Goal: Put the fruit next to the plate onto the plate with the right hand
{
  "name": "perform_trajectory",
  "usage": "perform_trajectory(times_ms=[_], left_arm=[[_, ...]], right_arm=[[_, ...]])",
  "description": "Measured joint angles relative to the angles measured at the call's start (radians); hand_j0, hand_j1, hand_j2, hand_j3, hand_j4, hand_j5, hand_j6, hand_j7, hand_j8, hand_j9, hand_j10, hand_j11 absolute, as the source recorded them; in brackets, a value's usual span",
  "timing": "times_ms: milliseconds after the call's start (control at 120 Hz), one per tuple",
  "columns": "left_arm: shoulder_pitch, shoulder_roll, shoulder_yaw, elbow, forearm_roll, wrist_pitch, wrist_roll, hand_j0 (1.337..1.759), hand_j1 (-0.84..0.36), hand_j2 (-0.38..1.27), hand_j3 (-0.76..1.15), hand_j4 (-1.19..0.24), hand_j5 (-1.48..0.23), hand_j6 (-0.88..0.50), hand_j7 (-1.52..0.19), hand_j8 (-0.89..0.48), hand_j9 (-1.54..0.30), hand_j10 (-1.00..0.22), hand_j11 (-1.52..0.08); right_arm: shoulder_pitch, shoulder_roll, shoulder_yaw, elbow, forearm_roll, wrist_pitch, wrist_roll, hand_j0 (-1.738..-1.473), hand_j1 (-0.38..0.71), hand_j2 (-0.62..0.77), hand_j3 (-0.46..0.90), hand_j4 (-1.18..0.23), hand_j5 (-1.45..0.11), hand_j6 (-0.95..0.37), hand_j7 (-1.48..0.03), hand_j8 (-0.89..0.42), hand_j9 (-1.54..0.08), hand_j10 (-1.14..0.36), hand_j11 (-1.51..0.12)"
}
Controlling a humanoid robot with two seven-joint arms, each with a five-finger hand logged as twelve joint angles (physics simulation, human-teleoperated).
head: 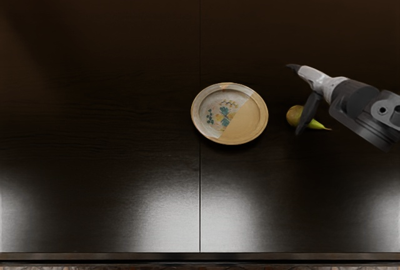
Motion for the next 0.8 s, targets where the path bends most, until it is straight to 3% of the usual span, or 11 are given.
perform_trajectory(times_ms=[650,800], left_arm=[[0.000,0.000,0.000,0.000,0.000,0.000,0.000,1.658,0.35,0.00,0.00,0.00,0.00,0.00,0.00,0.00,0.00,0.00,0.00],[0.000,0.000,0.000,0.000,0.000,0.000,0.000,1.658,0.35,0.00,0.00,0.00,0.00,0.00,0.00,0.00,0.00,0.00,0.00]], right_arm=[[-0.061,0.053,-0.005,-0.083,-0.054,-0.095,0.000,-1.658,-0.35,0.00,0.00,0.00,0.00,-0.01,0.00,0.00,0.00,0.00,0.00],[-0.065,0.068,-0.005,-0.092,-0.054,-0.096,0.000,-1.658,-0.29,-0.01,0.00,-0.06,-0.07,-0.06,-0.07,-0.06,-0.07,-0.06,-0.07]])
